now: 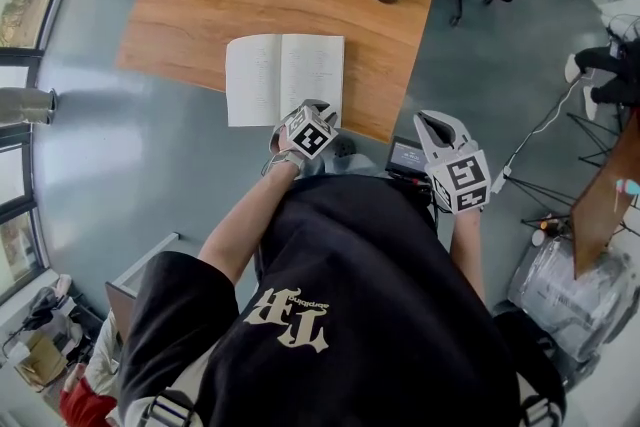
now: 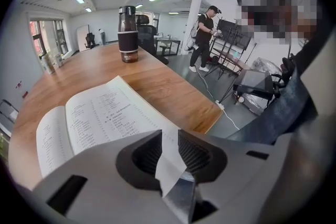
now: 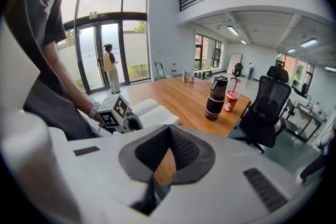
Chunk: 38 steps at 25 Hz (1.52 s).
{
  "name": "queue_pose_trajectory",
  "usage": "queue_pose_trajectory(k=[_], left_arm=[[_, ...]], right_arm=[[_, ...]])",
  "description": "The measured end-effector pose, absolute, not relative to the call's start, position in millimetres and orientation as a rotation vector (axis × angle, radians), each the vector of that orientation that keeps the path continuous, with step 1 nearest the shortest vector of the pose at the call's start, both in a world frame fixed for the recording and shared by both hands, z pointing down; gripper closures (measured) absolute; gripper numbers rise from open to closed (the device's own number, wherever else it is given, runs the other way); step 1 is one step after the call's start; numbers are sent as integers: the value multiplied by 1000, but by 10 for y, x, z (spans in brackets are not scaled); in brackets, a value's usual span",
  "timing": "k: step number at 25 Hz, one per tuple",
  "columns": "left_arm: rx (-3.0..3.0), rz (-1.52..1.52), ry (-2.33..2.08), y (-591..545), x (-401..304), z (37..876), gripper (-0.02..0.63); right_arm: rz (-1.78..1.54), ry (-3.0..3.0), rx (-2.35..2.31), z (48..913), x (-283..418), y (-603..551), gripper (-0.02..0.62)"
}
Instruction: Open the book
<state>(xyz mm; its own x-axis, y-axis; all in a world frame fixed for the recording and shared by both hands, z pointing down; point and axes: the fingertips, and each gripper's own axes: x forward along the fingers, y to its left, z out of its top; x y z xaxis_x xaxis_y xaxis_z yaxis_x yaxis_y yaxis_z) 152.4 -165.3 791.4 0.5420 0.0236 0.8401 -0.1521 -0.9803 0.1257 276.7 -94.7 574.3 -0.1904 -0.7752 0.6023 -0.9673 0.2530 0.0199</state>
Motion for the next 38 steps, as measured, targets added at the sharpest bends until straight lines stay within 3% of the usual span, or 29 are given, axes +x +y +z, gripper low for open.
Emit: queue_pose_trajectory(k=[13, 26, 38], left_arm=[[2627, 1561, -123, -1605, 1557, 8052, 477], [2628, 1714, -347, -2066, 1141, 7960, 479], [2579, 1536, -566, -2380, 758, 7670, 479]], right_arm=[[512, -2035, 1587, 5781, 2953, -832, 607], [499, -2073, 1539, 5803, 2845, -1036, 607], [519, -2118, 1348, 6322, 2345, -1675, 607]])
